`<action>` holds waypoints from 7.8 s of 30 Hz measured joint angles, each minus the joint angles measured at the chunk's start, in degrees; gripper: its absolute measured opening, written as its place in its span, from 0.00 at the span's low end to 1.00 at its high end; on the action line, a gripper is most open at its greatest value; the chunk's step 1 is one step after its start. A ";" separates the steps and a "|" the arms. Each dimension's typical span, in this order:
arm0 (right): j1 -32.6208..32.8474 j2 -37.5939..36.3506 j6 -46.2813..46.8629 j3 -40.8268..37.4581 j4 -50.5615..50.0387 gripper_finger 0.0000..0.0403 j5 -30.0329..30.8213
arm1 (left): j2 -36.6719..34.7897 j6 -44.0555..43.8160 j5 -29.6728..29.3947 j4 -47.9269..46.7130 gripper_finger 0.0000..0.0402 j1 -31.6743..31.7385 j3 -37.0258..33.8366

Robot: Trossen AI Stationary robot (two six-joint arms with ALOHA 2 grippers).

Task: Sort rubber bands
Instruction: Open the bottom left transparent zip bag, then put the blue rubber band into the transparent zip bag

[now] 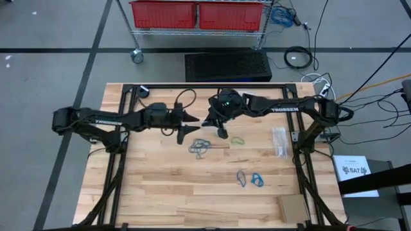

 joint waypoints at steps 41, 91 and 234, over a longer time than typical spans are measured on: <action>-1.38 -6.78 6.89 0.01 -5.48 0.38 4.15 | 1.85 14.14 -2.14 -7.57 0.00 2.10 3.99; 0.53 -2.11 7.50 0.13 -15.97 0.03 13.48 | -4.51 13.52 -3.85 -11.96 0.00 3.50 3.88; 4.72 1.26 -4.40 -0.02 4.30 0.00 28.35 | -5.28 16.73 -2.65 -17.84 0.00 6.10 3.16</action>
